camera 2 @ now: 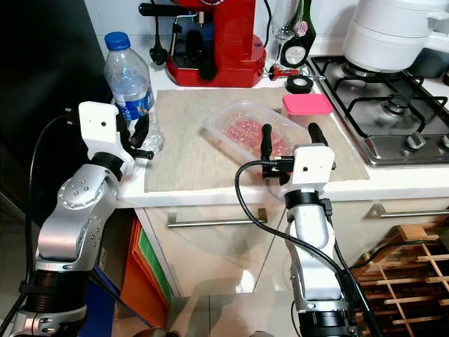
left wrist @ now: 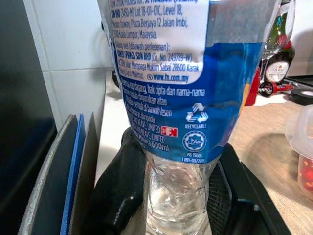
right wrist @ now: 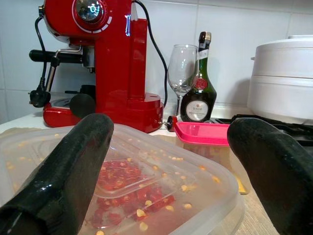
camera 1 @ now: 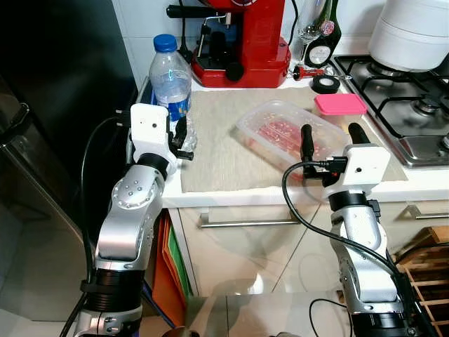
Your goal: Restocking fridge
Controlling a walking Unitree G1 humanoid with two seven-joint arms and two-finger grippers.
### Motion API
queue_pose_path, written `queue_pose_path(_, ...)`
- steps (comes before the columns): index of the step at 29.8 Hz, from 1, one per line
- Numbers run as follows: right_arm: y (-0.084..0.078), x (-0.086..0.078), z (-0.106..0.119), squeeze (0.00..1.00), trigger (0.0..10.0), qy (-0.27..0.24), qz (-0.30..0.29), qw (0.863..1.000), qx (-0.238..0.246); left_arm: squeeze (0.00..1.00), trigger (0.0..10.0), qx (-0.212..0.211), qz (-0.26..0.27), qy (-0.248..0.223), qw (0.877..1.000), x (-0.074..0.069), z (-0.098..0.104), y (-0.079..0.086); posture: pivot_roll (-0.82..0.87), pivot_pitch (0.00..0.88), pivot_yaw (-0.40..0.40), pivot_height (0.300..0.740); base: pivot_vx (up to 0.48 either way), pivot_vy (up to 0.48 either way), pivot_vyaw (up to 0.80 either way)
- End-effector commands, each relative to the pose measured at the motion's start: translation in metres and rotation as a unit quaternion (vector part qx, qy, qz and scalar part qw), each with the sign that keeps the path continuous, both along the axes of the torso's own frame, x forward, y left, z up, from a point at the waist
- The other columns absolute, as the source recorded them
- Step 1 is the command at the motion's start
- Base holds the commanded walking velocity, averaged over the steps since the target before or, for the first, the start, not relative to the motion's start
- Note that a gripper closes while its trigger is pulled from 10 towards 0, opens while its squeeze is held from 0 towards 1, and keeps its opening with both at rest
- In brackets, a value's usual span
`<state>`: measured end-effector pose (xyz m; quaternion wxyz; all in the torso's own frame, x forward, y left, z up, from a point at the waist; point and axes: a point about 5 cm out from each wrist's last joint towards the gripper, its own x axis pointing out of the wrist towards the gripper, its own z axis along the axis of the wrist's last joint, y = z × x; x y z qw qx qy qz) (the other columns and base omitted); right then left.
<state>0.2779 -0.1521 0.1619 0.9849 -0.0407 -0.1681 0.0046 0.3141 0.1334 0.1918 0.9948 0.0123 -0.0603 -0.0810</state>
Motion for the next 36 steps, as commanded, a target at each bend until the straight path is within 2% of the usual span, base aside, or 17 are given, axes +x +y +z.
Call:
queue_pose_path(1, -0.0029, -0.0007, -0.0088, 0.00, 10.0, 0.025, -0.002, 1.000, -0.002, 0.00, 10.0, -0.004, -0.004, -0.012, 1.000, -0.0001, 0.0045, -0.0038, -0.04, 0.024, 0.025, 0.740, 0.000, 0.000, 0.00)
queue_pose_path(12, -0.0023, -0.0012, -0.0092, 0.00, 10.0, 0.027, 0.000, 1.000, -0.005, 0.00, 10.0, -0.011, -0.011, -0.014, 1.000, -0.0001, 0.0062, -0.0079, -0.05, 0.036, 0.024, 0.740, 0.000, 0.000, 0.00)
queue_pose_path(36, -0.0015, 0.0000, -0.0107, 0.00, 10.0, 0.030, 0.003, 1.000, -0.008, 0.00, 10.0, -0.005, -0.015, -0.020, 1.000, 0.0023, 0.0072, -0.0112, -0.05, 0.026, 0.024, 0.740, -0.284, 0.000, 0.00)
